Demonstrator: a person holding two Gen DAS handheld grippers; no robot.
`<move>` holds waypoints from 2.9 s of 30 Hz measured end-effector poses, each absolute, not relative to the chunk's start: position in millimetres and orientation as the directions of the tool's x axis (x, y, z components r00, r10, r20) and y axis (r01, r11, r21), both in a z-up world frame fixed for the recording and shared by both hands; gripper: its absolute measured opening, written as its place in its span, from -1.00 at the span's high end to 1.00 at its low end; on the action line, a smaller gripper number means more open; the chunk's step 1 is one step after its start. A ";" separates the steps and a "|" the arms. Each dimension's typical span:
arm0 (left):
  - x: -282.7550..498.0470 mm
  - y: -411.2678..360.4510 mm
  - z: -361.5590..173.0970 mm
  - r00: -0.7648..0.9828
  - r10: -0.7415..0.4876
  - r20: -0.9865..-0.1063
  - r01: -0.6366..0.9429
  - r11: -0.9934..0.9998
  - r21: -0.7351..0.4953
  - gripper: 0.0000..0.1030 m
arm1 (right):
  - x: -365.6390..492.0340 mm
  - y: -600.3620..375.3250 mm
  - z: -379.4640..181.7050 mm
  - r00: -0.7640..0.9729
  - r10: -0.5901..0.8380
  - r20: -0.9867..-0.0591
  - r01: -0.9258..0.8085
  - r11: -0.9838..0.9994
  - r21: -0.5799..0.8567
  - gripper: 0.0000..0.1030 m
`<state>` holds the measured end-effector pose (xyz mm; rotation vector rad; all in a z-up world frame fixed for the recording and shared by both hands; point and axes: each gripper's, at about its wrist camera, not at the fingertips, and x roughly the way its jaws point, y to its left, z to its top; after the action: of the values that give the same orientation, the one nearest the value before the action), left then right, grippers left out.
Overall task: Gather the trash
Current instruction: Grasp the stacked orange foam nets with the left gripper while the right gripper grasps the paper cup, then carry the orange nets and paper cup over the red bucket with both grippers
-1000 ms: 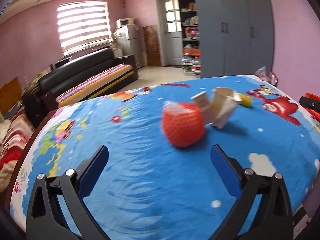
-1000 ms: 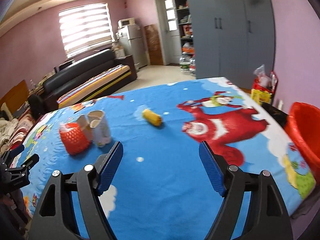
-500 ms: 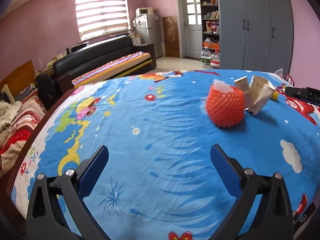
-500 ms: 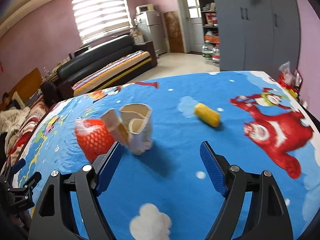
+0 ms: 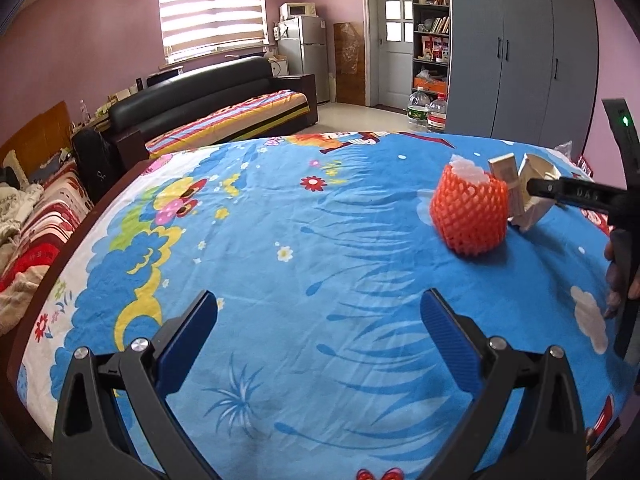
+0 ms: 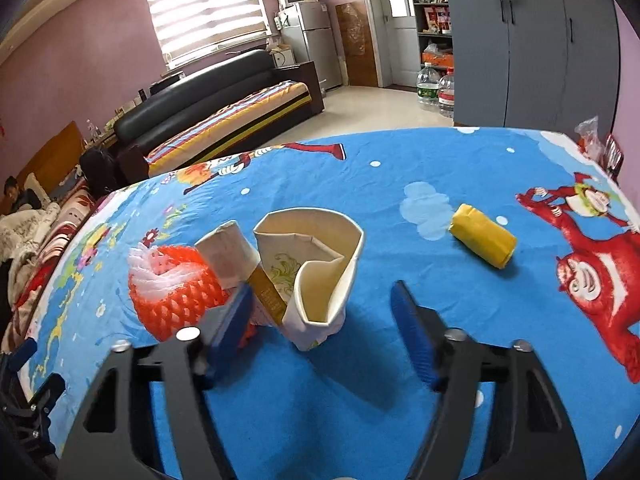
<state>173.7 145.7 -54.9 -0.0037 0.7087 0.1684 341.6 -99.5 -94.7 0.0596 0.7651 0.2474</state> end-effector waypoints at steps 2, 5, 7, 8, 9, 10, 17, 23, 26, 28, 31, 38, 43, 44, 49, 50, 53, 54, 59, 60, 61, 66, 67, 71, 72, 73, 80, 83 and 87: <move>179.2 141.2 -54.1 0.746 0.130 -0.653 -0.144 0.989 0.032 -0.91 | 339.8 -102.7 -94.2 0.698 0.266 -0.665 -0.222 0.963 0.152 0.62; 192.6 128.6 -52.3 0.747 0.078 -0.660 -0.111 0.994 -0.009 -0.91 | 329.3 -109.7 -84.7 0.729 0.244 -0.640 -0.233 0.967 0.103 0.64; 204.6 116.5 -51.5 0.749 0.046 -0.661 -0.087 0.996 -0.030 -0.91 | 320.9 -119.7 -78.0 0.749 0.223 -0.624 -0.215 0.972 0.089 0.64; 211.2 109.9 -51.6 0.749 0.031 -0.662 -0.075 0.997 -0.037 -0.91 | 317.8 -125.8 -75.3 0.755 0.218 -0.618 -0.204 0.974 0.094 0.64; 217.7 103.9 -52.2 0.747 0.019 -0.665 -0.064 0.997 -0.044 -0.91 | 314.6 -133.5 -72.7 0.759 0.216 -0.614 -0.193 0.976 0.105 0.64; 226.0 96.2 -53.7 0.742 0.007 -0.671 -0.055 0.997 -0.050 -0.91 | 313.0 -139.7 -70.7 0.762 0.215 -0.611 -0.187 0.976 0.110 0.64; 268.8 61.4 -57.8 0.725 -0.037 -0.688 -0.032 0.996 -0.087 -0.91 | 292.3 -189.7 -57.3 0.784 0.220 -0.580 -0.146 0.974 0.171 0.63; 302.0 39.9 -67.4 0.708 -0.038 -0.706 -0.019 0.997 -0.073 -0.89 | 290.4 -206.9 -57.2 0.785 0.238 -0.571 -0.144 0.968 0.206 0.63; 313.9 34.7 -76.3 0.689 -0.028 -0.724 -0.029 0.997 -0.066 -0.81 | 289.8 -210.7 -56.7 0.790 0.247 -0.562 -0.149 0.965 0.215 0.63; 319.0 33.0 -84.3 0.667 -0.029 -0.745 -0.026 0.998 -0.062 -0.57 | 291.2 -211.1 -57.2 0.790 0.253 -0.558 -0.149 0.963 0.225 0.63; 318.7 33.0 -88.5 0.663 -0.031 -0.748 -0.021 0.998 -0.060 -0.15 | 295.3 -209.9 -59.6 0.788 0.264 -0.557 -0.150 0.958 0.243 0.63; 287.8 43.2 -68.1 0.716 -0.076 -0.694 0.008 0.995 -0.100 0.09 | 290.0 -192.9 -61.2 0.777 0.285 -0.562 -0.185 0.956 0.228 0.63; 258.2 43.6 -47.5 0.753 -0.082 -0.653 0.031 0.996 -0.089 0.09 | 279.0 -186.9 -56.7 0.780 0.282 -0.559 -0.189 0.957 0.219 0.63; 252.5 42.1 -43.7 0.760 -0.079 -0.646 0.036 0.996 -0.080 0.09 | 275.8 -186.2 -54.9 0.782 0.280 -0.557 -0.190 0.958 0.215 0.63; 227.6 32.3 -34.3 0.781 -0.078 -0.620 0.060 0.997 -0.050 0.09 | 257.7 -189.7 -50.1 0.791 0.261 -0.553 -0.179 0.964 0.198 0.63; 223.2 30.7 -33.0 0.785 -0.081 -0.615 0.063 0.997 -0.051 0.09 | 253.6 -191.5 -49.0 0.793 0.257 -0.552 -0.175 0.965 0.197 0.63; 206.9 21.8 -24.5 0.806 -0.094 -0.584 0.081 0.996 -0.049 0.09 | 238.6 -198.0 -44.6 0.802 0.241 -0.546 -0.167 0.969 0.183 0.63; 202.0 18.2 -21.7 0.812 -0.101 -0.575 0.090 0.995 -0.048 0.09 | 232.7 -200.9 -43.4 0.805 0.236 -0.544 -0.163 0.970 0.180 0.63; 180.6 -2.1 -4.5 0.840 -0.143 -0.524 0.140 0.989 -0.045 0.09 | 207.0 -216.9 -40.6 0.815 0.211 -0.540 -0.135 0.975 0.178 0.63; 178.3 -5.4 -2.2 0.842 -0.149 -0.519 0.148 0.988 -0.042 0.09 | 202.5 -219.8 -40.3 0.817 0.208 -0.538 -0.131 0.975 0.178 0.63; 174.0 -10.7 1.5 0.846 -0.157 -0.510 0.161 0.986 -0.038 0.09 | 198.4 -222.9 -39.3 0.819 0.205 -0.536 -0.127 0.976 0.180 0.63; 160.9 -32.7 10.7 0.850 -0.189 -0.492 0.208 0.978 -0.018 0.09 | 179.6 -243.1 -35.2 0.834 0.182 -0.522 -0.096 0.977 0.188 0.63; 159.5 -35.7 11.4 0.850 -0.193 -0.491 0.214 0.977 -0.015 0.09 | 178.1 -246.2 -34.4 0.836 0.179 -0.519 -0.091 0.977 0.191 0.63; 155.6 -48.2 11.6 0.846 -0.205 -0.493 0.234 0.972 -0.003 0.09 | 167.2 -262.4 -32.3 0.846 0.159 -0.509 -0.063 0.978 0.199 0.63; 154.7 -51.5 11.3 0.844 -0.207 -0.494 0.239 0.971 0.001 0.09 | 165.5 -265.7 -31.8 0.848 0.154 -0.507 -0.059 0.978 0.200 0.63; 154.2 -54.0 11.2 0.844 -0.210 -0.494 0.243 0.970 0.004 0.09 | 163.3 -268.7 -31.3 0.850 0.151 -0.505 -0.055 0.978 0.200 0.63; 149.1 -78.3 12.2 0.836 -0.243 -0.491 0.288 0.957 0.017 0.09 | 153.7 -287.6 -23.9 0.864 0.120 -0.489 -0.027 0.981 0.193 0.63; 150.5 -92.2 9.3 0.826 -0.263 -0.498 0.316 0.948 0.023 0.09 | 151.0 -295.0 -21.8 0.869 0.104 -0.484 -0.015 0.983 0.185 0.63; 153.4 -110.1 7.7 0.811 -0.295 -0.506 0.351 0.936 0.017 0.09 | 147.4 -313.0 -21.0 0.876 0.059 -0.479 0.027 0.985 0.170 0.63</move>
<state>153.4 -110.1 7.7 0.1116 0.5215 -0.3456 147.4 -313.0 -21.0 0.1743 0.5035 0.0165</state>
